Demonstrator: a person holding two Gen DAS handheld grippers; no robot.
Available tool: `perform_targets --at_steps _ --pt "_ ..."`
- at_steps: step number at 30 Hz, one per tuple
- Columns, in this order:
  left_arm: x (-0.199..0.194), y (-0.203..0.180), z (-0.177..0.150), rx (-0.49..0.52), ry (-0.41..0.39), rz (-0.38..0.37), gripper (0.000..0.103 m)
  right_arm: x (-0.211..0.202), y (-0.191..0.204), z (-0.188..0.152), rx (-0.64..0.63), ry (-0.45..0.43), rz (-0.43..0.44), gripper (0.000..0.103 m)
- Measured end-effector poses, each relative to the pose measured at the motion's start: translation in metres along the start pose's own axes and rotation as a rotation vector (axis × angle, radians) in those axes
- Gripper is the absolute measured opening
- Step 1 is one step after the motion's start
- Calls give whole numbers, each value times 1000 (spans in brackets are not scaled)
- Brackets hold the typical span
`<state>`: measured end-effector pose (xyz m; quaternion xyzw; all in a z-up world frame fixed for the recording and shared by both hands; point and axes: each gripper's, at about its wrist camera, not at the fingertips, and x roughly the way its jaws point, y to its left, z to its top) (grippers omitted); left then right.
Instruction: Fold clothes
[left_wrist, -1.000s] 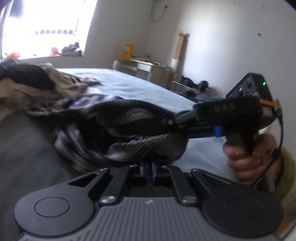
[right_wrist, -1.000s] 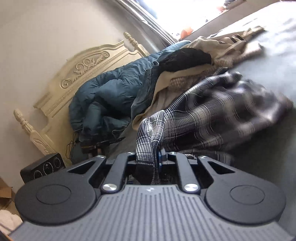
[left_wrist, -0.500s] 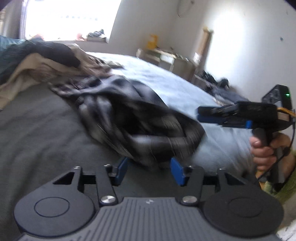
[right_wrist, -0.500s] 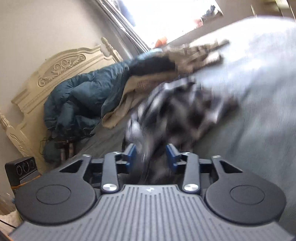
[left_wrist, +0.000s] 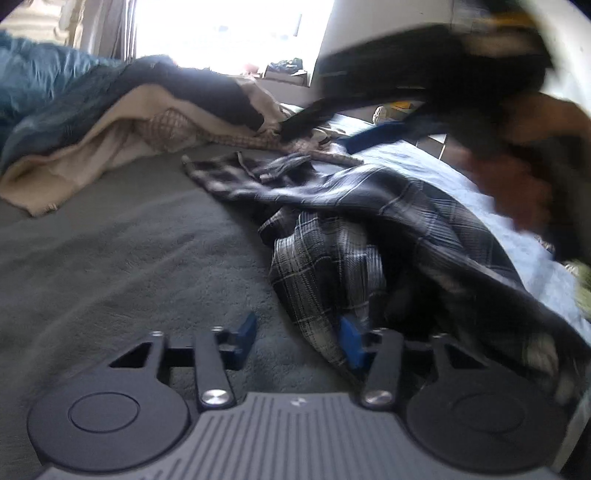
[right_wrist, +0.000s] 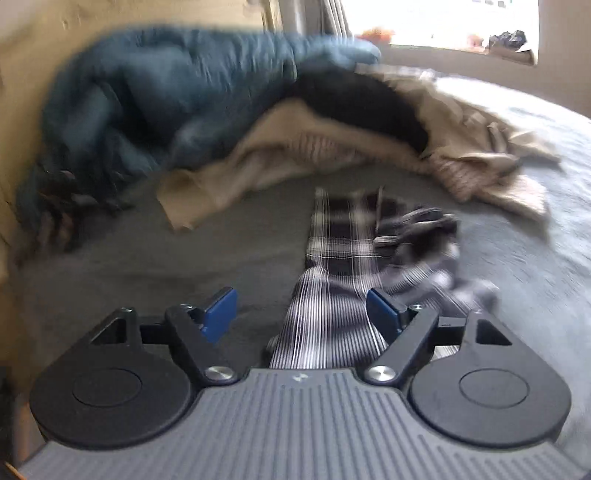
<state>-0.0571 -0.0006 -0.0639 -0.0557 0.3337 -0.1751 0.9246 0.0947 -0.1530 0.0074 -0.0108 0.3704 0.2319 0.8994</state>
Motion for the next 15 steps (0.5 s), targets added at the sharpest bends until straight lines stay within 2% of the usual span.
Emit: perform_targets --at_steps 2,6,9,10,11,12,13,15 --pt "7 6 -1 -26 7 -33 31 44 2 17 0 86 -31 78" --pt "12 15 -3 -51 4 -74 23 120 -1 33 56 242 -102 75" --pt "14 20 -5 -62 2 -89 21 144 -8 31 89 290 -154 67" --pt "14 21 -5 -65 2 -93 21 146 -8 31 90 291 -161 60" --pt "14 22 -5 -67 4 -98 21 144 -7 31 73 282 -172 41" --pt "14 22 -6 -69 5 -101 21 141 -6 32 62 274 -180 27" --pt "13 21 -6 -72 7 -100 22 135 -9 34 78 267 -174 6" --pt "12 20 -5 -80 10 -93 22 118 -17 36 126 223 -159 6"
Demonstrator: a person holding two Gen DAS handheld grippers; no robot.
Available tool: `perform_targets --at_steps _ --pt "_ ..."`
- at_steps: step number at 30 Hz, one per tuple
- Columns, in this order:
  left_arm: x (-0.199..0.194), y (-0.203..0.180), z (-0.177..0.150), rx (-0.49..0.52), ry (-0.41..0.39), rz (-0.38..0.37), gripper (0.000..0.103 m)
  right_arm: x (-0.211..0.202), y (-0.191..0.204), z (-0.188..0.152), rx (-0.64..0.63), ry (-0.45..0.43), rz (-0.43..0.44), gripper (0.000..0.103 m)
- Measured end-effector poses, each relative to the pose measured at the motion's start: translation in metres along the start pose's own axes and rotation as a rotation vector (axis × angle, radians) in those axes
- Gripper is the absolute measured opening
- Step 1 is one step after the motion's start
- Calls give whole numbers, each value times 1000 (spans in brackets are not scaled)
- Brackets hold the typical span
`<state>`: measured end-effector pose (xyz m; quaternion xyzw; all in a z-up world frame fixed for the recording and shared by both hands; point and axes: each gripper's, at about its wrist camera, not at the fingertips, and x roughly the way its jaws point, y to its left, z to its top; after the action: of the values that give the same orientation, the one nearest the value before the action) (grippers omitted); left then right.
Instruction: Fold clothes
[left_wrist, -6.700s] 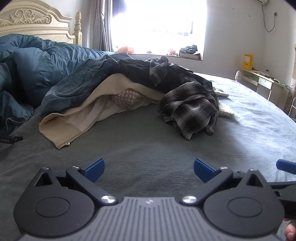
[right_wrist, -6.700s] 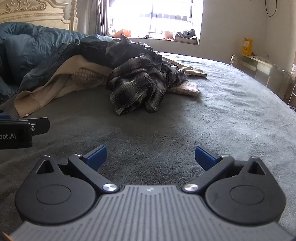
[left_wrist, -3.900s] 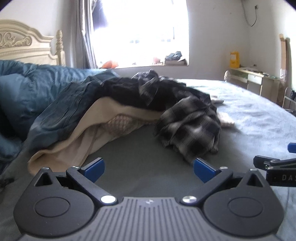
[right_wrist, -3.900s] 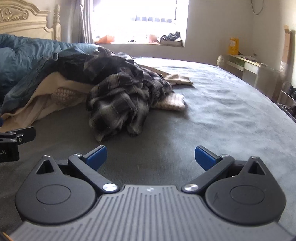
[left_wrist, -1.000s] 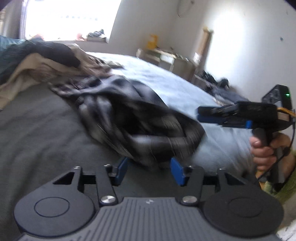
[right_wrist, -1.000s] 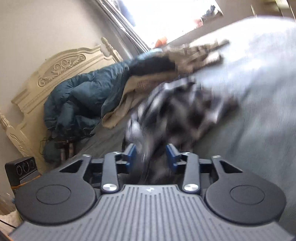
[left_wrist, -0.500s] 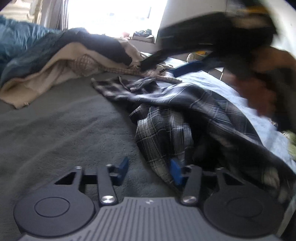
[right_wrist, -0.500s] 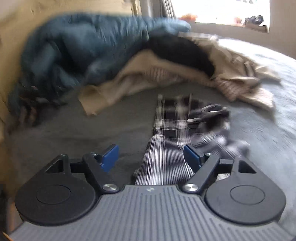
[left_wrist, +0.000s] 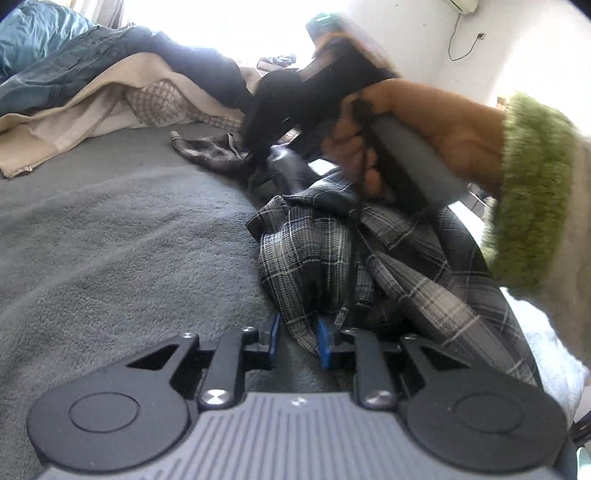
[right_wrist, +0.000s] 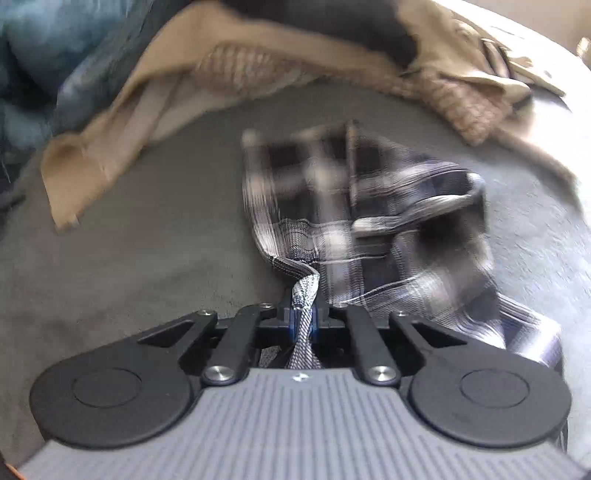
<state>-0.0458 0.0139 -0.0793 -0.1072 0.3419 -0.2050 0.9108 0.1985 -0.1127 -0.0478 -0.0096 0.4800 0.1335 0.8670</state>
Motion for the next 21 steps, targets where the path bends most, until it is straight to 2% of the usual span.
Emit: perform_targets --at_steps 3,5,9,15,21 --pt "-2 -2 3 -5 -1 20 24 -37 -19 -5 63 -95 39 5" --pt "-6 -3 4 -11 -5 42 31 -68 -35 -12 113 -170 79 5" --pt "-11 -7 11 -16 -8 91 33 -141 -80 -41 212 -315 144 5" --pt "-17 -19 19 -21 -8 131 38 -246 -151 -127 330 -500 155 5" --pt "-16 -40 26 17 6 176 38 -307 -203 -230 439 -603 83 5"
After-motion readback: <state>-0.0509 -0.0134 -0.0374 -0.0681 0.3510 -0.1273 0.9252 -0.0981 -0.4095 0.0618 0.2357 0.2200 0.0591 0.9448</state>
